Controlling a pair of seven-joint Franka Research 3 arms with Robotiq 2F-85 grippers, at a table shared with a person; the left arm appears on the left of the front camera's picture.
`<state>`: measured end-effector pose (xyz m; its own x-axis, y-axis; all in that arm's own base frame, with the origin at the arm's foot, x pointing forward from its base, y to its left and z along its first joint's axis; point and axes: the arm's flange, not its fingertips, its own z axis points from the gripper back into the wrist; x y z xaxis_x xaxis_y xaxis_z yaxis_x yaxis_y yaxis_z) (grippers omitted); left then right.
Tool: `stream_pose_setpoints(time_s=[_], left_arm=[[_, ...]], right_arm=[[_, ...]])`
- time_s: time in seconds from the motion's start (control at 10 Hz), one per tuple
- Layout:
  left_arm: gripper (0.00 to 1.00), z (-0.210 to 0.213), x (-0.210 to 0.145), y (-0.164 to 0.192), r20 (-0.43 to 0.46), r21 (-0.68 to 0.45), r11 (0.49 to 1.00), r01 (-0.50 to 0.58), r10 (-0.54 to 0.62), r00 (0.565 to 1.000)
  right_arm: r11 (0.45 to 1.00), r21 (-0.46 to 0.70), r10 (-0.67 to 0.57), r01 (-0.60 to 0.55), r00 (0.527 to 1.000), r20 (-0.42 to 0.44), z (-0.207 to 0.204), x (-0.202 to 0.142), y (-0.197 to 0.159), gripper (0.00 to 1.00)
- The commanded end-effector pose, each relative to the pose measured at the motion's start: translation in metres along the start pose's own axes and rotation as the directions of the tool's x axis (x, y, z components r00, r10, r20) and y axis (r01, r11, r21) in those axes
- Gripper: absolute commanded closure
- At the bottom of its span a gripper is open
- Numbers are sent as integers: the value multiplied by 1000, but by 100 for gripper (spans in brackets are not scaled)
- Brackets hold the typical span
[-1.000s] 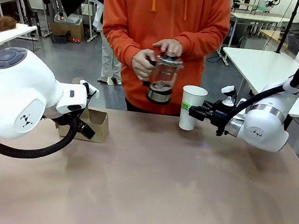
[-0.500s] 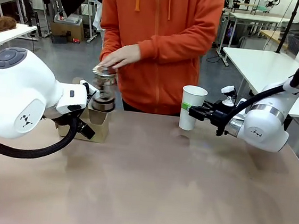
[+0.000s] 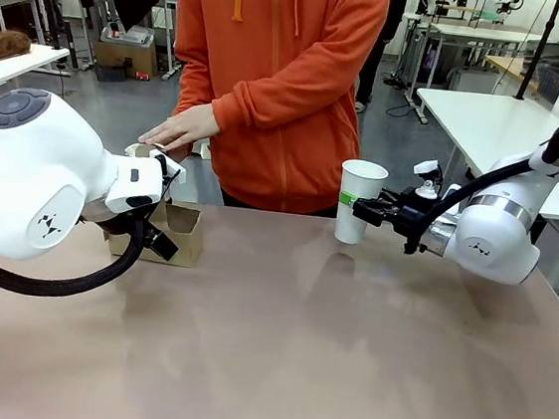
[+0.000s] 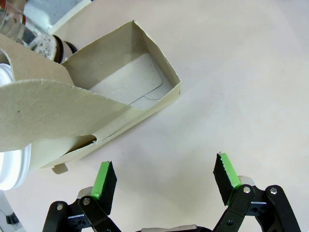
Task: Pour a drink into a cup and package it in a carrier.
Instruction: When a person places the Paper Cup Lid on the 600 ml Paper Cup , lift the 600 ml Paper Cup.
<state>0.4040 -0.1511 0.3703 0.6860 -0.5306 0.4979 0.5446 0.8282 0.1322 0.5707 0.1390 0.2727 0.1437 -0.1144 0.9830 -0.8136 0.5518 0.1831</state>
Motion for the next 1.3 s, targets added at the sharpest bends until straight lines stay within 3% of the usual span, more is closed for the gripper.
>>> stream_pose_setpoints(time_s=[0.0,1.2], left_arm=[[0,0,0,0,1,-1,1000,0,0,1000],[0,0,0,0,1,-1,1000,0,0,1000]], right_arm=[[1000,1,2,-2,1000,4,-2,1,1,20],[1000,1,2,-2,1000,4,-2,1,1,20]])
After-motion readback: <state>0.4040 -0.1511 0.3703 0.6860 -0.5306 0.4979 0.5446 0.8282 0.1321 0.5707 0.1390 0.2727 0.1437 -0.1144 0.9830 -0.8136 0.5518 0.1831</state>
